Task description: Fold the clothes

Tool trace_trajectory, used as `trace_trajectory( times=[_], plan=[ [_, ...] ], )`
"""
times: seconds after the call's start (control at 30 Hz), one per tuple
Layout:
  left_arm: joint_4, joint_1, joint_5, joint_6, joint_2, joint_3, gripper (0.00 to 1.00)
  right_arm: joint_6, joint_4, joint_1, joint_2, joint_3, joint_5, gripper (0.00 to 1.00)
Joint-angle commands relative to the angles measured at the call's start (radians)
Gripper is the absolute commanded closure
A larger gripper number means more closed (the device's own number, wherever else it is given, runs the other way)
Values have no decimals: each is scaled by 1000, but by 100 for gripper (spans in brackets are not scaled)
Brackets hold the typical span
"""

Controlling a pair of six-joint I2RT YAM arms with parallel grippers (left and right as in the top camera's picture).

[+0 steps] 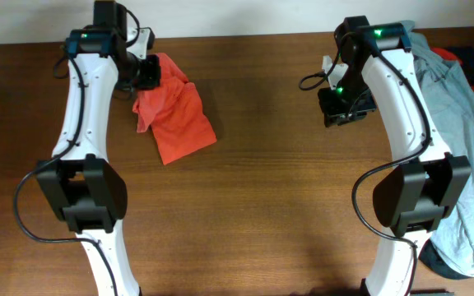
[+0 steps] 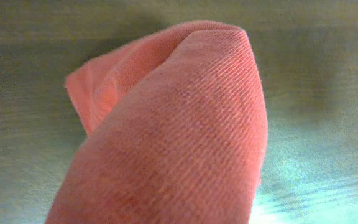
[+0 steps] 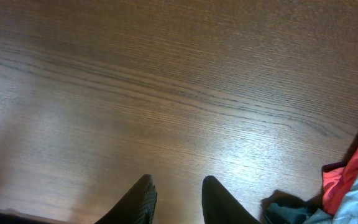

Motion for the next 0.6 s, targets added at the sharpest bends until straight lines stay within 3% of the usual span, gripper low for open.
trace_trajectory(
  times=[0.0,0.07,0.17,0.23,0.4,0.57],
  plan=[
    [-65,-52,4,13,-28,32,87,8,-5,2,-20,9,1,69],
    [-127,-76,5,16,-28,25,86,8,-4,2,-20,9,2,69],
    [-206,-121,-16,16,-28,-21,62,8,-3,2,-20,9,2,69],
    [-241,-139,-75,16,-28,-38,59,8,-3,2,-20,9,2,69],
    [-263,-147,-169,16,-28,-39,56,8,-4,2,-20,9,2,69],
    [-263,-139,-272,-21,-28,-39,62,8,-4,2,-20,9,2,68]
  ],
)
